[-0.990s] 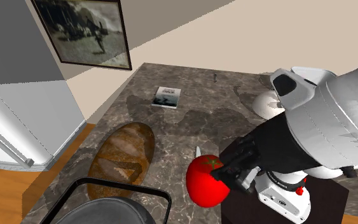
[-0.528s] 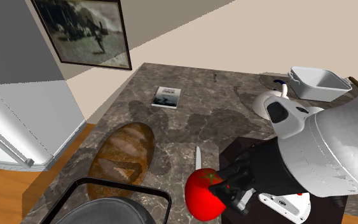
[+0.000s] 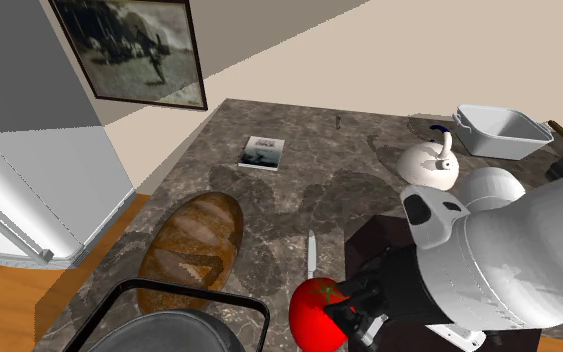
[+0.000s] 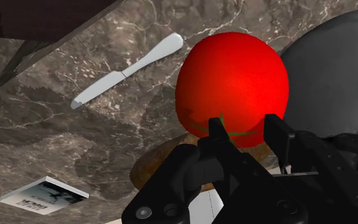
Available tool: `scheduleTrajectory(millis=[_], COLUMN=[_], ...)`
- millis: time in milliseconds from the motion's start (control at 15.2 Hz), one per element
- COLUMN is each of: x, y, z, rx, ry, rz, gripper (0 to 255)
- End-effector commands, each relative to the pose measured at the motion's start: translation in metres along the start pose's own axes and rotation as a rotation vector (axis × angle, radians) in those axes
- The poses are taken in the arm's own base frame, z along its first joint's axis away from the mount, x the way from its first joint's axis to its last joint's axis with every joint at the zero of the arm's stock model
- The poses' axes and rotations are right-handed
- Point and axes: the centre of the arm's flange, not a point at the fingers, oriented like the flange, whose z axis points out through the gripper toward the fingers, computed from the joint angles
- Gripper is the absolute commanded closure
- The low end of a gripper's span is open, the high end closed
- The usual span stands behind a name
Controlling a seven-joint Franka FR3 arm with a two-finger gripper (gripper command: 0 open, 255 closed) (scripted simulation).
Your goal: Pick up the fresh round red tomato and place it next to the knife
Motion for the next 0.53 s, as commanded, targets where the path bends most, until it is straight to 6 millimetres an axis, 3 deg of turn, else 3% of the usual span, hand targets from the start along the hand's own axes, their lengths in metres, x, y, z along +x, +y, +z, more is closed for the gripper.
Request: scheduleTrajectory(millis=[0,462], x=[-0.005,-0.022], y=[0.001,0.003], z=[0.009,0.042], rx=[0.000,0.000], ry=[0.000,0.000], rz=[0.000,0.000], gripper=[255,255])
